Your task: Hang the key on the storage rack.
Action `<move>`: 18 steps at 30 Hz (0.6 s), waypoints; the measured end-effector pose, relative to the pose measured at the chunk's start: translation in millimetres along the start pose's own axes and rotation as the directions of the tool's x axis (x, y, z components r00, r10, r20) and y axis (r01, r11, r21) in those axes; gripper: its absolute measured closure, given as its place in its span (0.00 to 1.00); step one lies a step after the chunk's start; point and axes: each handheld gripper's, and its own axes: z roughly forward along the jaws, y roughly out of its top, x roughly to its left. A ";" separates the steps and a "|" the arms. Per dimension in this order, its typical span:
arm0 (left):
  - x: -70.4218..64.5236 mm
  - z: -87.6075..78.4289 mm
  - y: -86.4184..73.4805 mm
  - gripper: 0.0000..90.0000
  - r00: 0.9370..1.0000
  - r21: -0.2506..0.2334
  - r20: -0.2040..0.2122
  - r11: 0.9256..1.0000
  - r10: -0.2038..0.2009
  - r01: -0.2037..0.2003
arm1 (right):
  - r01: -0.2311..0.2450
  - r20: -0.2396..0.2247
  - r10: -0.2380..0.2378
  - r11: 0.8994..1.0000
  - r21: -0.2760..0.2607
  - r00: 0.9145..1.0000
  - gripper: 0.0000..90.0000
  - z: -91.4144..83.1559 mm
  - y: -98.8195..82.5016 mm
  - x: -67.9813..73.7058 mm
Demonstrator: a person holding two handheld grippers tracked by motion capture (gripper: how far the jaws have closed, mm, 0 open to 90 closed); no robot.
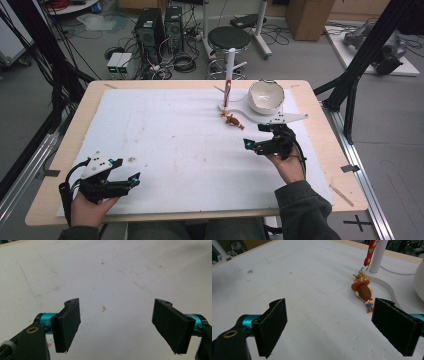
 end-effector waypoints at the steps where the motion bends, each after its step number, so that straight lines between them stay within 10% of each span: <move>1: 0.3 0.1 0.0 0.26 1.000 0.003 -0.001 1.000 0.002 -0.002 | 0.003 0.000 -0.003 1.000 -0.001 1.000 0.14 -0.8 -1.3 -0.4; 18: 0.1 0.8 -0.3 0.26 1.000 0.002 0.003 1.000 -0.006 0.006 | -0.006 0.019 0.006 1.000 -0.007 1.000 0.13 -20.5 -26.5 0.5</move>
